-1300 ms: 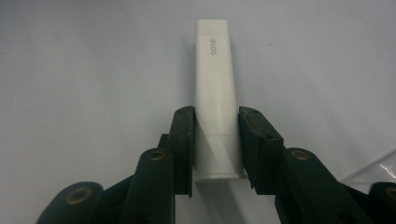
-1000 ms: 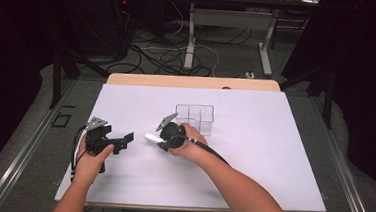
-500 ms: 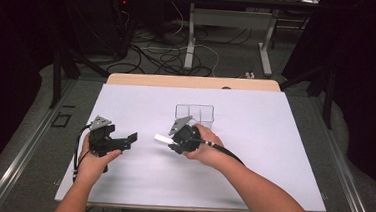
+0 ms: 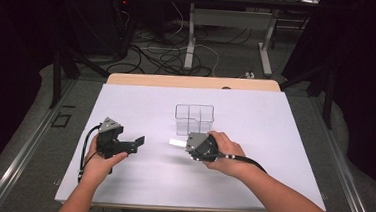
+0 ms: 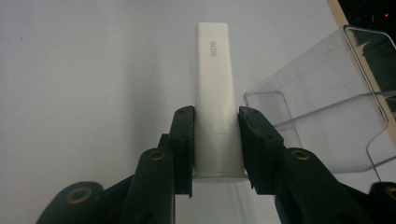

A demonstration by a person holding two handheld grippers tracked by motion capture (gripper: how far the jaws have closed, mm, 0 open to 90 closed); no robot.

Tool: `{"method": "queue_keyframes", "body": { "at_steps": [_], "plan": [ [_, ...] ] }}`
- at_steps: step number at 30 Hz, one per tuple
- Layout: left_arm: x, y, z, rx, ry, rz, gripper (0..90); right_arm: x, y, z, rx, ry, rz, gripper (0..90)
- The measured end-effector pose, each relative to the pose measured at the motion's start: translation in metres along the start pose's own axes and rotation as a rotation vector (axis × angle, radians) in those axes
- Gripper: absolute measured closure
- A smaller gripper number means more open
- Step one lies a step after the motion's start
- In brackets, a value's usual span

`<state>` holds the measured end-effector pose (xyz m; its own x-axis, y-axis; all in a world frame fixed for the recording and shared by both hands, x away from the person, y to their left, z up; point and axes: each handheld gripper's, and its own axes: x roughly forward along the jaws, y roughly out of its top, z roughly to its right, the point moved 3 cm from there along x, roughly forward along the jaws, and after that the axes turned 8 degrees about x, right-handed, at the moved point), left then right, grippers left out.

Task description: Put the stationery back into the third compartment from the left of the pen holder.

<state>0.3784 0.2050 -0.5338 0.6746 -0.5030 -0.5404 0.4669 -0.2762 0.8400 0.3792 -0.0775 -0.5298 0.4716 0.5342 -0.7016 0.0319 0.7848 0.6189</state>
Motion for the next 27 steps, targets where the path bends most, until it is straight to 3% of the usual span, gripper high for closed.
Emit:
{"method": "queue_keyframes", "body": {
  "at_steps": [1, 2, 3, 7, 8, 10, 14, 15, 17, 19, 21, 22, 24, 27],
  "plan": [
    [0.001, 0.0, 0.002, 0.004, -0.004, 0.001, 5.8, 0.0, 0.0, 0.0, 0.0, 0.0, 0.0, 67.2],
    [0.001, 0.0, 0.003, 0.007, -0.015, -0.009, 7.7, -0.003, -0.005, -0.001, -0.057, -0.023, -0.013, 67.2],
    [0.002, 0.0, 0.005, 0.013, -0.021, -0.013, 7.7, -0.003, -0.005, -0.001, -0.057, -0.023, -0.013, 67.2],
    [0.005, 0.002, 0.011, 0.023, -0.041, -0.016, 10.5, -0.01, -0.014, -0.005, -0.157, -0.048, -0.004, 67.2],
    [0.005, 0.003, 0.012, 0.037, -0.045, -0.015, 10.5, -0.01, -0.014, -0.005, -0.157, -0.048, -0.004, 67.2],
    [0.005, 0.005, 0.014, 0.033, -0.062, -0.014, 14.3, -0.013, -0.017, -0.007, -0.221, -0.053, 0.017, 67.2],
    [0.006, 0.006, 0.018, 0.055, -0.09, -0.023, 15.5, -0.016, -0.02, -0.01, -0.27, -0.053, 0.015, 67.2],
    [0.007, 0.007, 0.019, 0.059, -0.095, -0.024, 15.8, -0.018, -0.021, -0.01, -0.304, -0.05, 0.011, 67.2],
    [0.008, 0.008, 0.022, 0.07, -0.119, -0.03, 15.9, -0.018, -0.022, -0.01, -0.307, -0.058, 0.031, 67.2],
    [0.01, 0.01, 0.026, 0.08, -0.144, -0.032, 17.4, -0.02, -0.021, -0.01, -0.344, -0.064, 0.02, 67.2],
    [0.011, 0.011, 0.031, 0.098, -0.177, -0.043, 18.2, -0.02, -0.022, -0.011, -0.333, -0.065, 0.024, 67.2],
    [0.012, 0.012, 0.033, 0.111, -0.189, -0.051, 19.2, -0.02, -0.021, -0.01, -0.365, -0.06, 0.023, 67.2],
    [0.014, 0.014, 0.036, 0.15, -0.203, -0.067, 20.8, -0.02, -0.019, -0.012, -0.385, -0.068, 0.022, 67.2],
    [0.017, 0.016, 0.042, 0.18, -0.242, -0.092, 23.6, -0.018, -0.019, -0.016, -0.388, -0.072, 0.033, 67.2]
  ]
}}
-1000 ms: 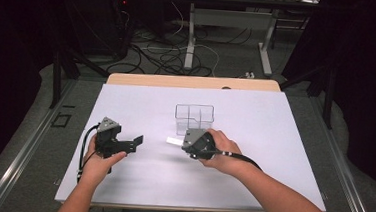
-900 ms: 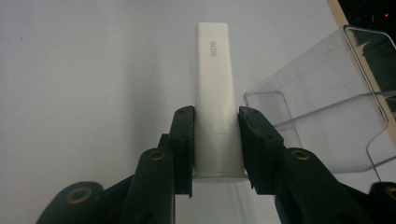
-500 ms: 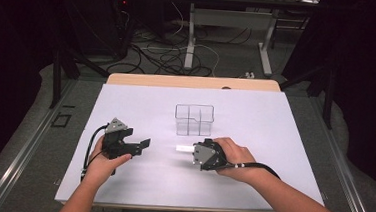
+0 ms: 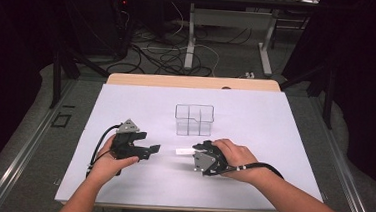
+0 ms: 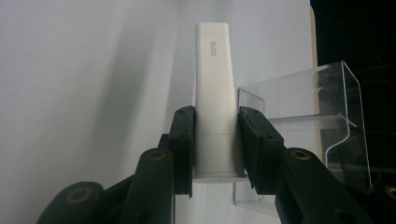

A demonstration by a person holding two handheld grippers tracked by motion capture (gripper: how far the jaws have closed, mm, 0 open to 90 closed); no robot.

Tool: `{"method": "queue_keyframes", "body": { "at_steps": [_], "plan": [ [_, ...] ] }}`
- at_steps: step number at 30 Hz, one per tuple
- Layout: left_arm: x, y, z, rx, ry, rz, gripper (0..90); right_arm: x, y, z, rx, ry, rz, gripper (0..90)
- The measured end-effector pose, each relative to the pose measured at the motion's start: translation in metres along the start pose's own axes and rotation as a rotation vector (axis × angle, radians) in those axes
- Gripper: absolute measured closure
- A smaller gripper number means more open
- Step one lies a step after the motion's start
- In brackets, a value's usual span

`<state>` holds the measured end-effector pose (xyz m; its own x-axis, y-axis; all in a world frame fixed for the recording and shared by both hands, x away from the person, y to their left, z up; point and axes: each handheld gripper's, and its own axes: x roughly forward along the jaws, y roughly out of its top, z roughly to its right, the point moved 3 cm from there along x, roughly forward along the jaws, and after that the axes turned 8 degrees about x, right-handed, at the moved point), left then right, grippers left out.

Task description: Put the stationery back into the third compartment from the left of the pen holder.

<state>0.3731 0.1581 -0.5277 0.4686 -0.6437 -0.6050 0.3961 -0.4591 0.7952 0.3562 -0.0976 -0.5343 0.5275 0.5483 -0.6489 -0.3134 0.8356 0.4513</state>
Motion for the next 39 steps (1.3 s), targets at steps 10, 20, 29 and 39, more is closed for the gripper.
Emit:
{"method": "queue_keyframes", "body": {
  "at_steps": [10, 20, 29, 39],
  "plan": [
    [0.007, 0.009, 0.007, 0.107, -0.064, -0.094, 28.6, 0.003, 0.004, -0.006, -0.062, -0.005, -0.001, 67.2],
    [0.017, 0.024, 0.016, 0.246, -0.18, -0.202, 32.1, 0.005, 0.015, -0.009, -0.132, 0.02, -0.003, 67.2],
    [0.027, 0.033, 0.023, 0.269, -0.239, -0.269, 40.1, 0.008, 0.021, -0.011, -0.182, 0.006, 0.015, 67.2],
    [0.041, 0.034, 0.035, 0.304, -0.255, -0.321, 42.0, 0.009, 0.026, -0.01, -0.217, 0.019, 0.007, 67.2]
  ]
}}
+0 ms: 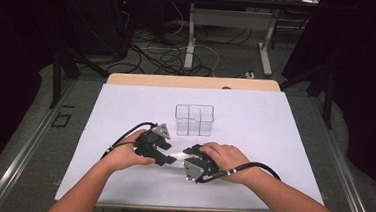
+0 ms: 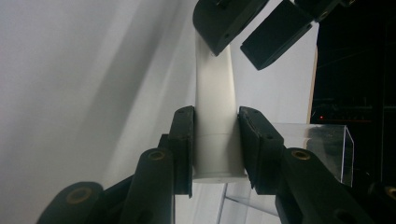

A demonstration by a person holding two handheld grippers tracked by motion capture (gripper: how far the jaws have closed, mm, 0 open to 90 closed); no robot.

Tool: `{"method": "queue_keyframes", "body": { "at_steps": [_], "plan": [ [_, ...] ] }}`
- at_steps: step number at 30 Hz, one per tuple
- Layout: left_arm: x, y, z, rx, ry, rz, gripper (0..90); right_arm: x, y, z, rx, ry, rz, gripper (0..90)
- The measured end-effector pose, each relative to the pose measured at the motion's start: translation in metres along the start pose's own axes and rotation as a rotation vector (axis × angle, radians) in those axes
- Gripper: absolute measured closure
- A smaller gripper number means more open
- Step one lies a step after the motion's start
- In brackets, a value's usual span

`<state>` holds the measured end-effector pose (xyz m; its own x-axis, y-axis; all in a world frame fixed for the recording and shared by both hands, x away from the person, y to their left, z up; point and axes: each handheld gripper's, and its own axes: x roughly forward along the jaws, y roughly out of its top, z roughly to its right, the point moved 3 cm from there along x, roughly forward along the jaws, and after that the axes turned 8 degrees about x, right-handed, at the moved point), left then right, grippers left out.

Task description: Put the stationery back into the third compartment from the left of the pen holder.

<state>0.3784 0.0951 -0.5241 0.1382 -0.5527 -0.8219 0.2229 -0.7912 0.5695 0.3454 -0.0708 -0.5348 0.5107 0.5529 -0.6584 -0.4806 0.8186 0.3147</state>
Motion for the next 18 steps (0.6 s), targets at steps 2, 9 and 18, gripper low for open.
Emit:
{"method": "queue_keyframes", "body": {
  "at_steps": [2, 9, 18],
  "plan": [
    [0.003, 0.001, 0.001, 0.005, -0.003, -0.012, 41.9, 0.0, 0.0, 0.0, -0.007, -0.01, -0.003, 67.2],
    [0.009, 0.007, 0.004, 0.054, -0.01, -0.071, 47.8, 0.001, 0.001, -0.002, -0.023, 0.0, -0.007, 67.2],
    [0.016, 0.01, 0.009, 0.142, 0.01, -0.12, 54.3, 0.002, 0.004, -0.003, -0.034, -0.009, 0.005, 67.1]
  ]
}}
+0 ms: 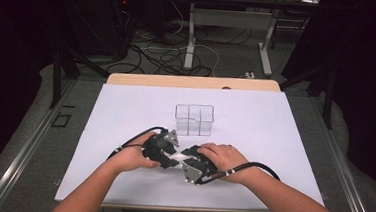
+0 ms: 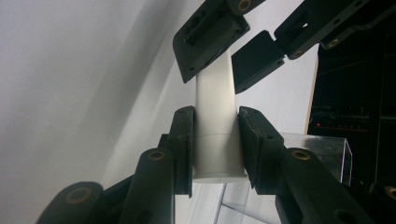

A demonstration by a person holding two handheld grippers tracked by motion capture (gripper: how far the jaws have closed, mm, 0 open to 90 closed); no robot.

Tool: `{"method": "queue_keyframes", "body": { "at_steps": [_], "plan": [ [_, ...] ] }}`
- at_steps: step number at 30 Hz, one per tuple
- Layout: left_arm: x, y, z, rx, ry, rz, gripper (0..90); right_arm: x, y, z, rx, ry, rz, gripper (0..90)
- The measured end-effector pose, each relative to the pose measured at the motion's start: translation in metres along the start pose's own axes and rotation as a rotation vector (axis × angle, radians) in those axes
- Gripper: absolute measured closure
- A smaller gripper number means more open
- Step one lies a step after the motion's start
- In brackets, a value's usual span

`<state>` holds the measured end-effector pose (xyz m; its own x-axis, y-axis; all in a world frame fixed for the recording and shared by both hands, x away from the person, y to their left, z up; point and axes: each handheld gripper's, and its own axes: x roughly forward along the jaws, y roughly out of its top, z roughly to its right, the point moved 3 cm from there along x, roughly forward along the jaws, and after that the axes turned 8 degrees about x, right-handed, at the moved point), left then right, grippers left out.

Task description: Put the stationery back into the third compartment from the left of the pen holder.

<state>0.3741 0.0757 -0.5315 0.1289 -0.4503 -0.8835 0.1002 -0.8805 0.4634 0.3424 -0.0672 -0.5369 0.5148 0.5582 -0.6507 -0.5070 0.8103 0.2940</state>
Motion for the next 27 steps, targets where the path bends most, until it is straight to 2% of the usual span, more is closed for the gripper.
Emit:
{"method": "queue_keyframes", "body": {
  "at_steps": [2, 3, 5, 6, 9, 14, 15, 16, 20, 24, 26, 27],
  "plan": [
    [0.0009, 0.0007, 0.0004, 0.023, 0.004, -0.014, 55.5, 0.0008, 0.0007, -0.0004, 0.002, 0.0, 0.011, 67.1],
    [0.0019, 0.0013, 0.0015, 0.023, 0.002, -0.007, 55.6, 0.0, 0.001, -0.0009, 0.004, 0.02, -0.004, 67.1],
    [0.0029, 0.0023, 0.0028, 0.041, 0.001, -0.012, 57.4, 0.0008, 0.0018, 0.0, -0.012, 0.026, 0.003, 67.2],
    [0.0033, 0.0029, 0.0034, 0.047, 0.002, -0.013, 58.2, 0.0016, 0.0018, -0.0003, -0.012, 0.008, 0.021, 67.1],
    [0.0041, 0.0041, 0.0036, 0.061, 0.001, -0.017, 60.1, 0.0017, 0.0023, -0.0008, -0.01, 0.005, 0.016, 67.2],
    [0.0057, 0.0066, 0.0055, 0.075, -0.003, -0.018, 63.1, 0.0016, 0.0037, -0.0021, -0.012, 0.03, -0.001, 67.1],
    [0.0057, 0.007, 0.0056, 0.074, -0.003, -0.018, 63.8, 0.0022, 0.0038, -0.0026, -0.012, 0.012, 0.012, 67.2],
    [0.0057, 0.0073, 0.0055, 0.073, -0.003, -0.018, 64.1, 0.0018, 0.0039, -0.0028, -0.012, 0.029, -0.001, 67.1],
    [0.0057, 0.008, 0.005, 0.074, -0.003, -0.018, 64.1, 0.0022, 0.0039, -0.002, -0.027, 0.029, -0.001, 67.1],
    [0.0058, 0.0085, 0.0045, 0.084, -0.005, -0.026, 64.3, 0.002, 0.0037, -0.0028, -0.019, 0.024, 0.0, 67.1],
    [0.006, 0.0088, 0.0047, 0.084, -0.006, -0.028, 64.3, 0.0024, 0.004, -0.0013, -0.04, 0.025, -0.002, 67.1],
    [0.0061, 0.0089, 0.0047, 0.087, -0.007, -0.031, 64.7, 0.0027, 0.0039, -0.0017, -0.036, 0.027, -0.002, 67.1]
  ]
}}
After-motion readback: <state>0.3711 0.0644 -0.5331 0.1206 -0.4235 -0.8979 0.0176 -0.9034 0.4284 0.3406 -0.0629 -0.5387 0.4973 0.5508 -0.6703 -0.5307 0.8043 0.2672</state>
